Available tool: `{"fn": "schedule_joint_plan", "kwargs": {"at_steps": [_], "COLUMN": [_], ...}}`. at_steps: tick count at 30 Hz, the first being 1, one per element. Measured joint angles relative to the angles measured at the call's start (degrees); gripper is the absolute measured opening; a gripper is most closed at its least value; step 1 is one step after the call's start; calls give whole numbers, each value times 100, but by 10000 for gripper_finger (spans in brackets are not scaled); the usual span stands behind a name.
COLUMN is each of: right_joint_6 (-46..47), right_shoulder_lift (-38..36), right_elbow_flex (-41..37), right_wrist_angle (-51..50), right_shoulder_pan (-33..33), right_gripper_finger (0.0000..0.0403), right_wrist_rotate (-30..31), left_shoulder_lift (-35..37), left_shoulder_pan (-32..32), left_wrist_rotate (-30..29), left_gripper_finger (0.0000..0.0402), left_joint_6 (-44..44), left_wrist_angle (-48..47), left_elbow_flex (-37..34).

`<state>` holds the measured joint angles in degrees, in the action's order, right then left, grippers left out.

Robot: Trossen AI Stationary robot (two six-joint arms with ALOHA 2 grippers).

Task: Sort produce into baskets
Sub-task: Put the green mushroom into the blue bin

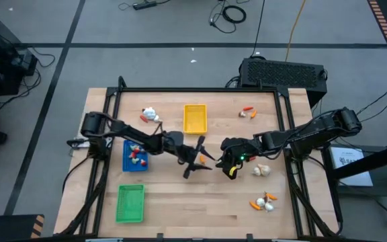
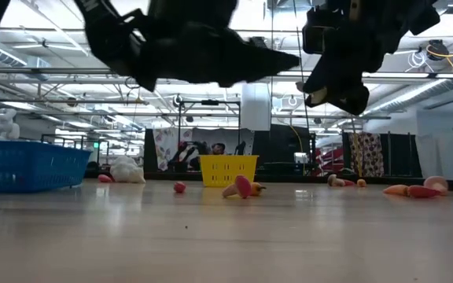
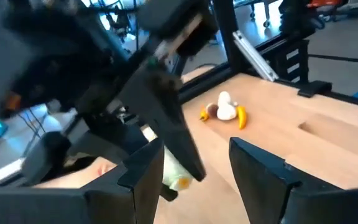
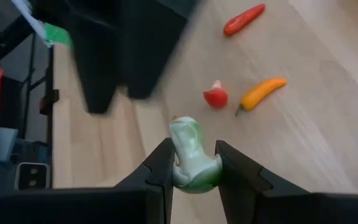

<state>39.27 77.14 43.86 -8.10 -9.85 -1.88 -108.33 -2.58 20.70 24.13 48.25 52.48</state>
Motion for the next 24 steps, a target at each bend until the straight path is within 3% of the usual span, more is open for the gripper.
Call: {"fn": "schedule_joint_plan", "kwargs": {"at_steps": [6, 14, 24], "right_joint_6": [50, 18, -42], "right_shoulder_lift": [0, 0, 0], "right_elbow_flex": [0, 0, 0], "right_wrist_angle": [24, 13, 1], "right_shoulder_pan": [0, -1, 15], "right_gripper_finger": [84, 84, 84], "right_wrist_rotate": [-140, -459, -403], "left_shoulder_lift": [-288, -293, -293], "left_shoulder_pan": [-12, 129, 132], "left_wrist_rotate": [21, 23, 65], "left_gripper_finger": [189, 189, 189], "left_joint_6": [71, 78, 130], "left_wrist_angle": [-452, -629, -645], "left_elbow_flex": [429, 430, 430]}}
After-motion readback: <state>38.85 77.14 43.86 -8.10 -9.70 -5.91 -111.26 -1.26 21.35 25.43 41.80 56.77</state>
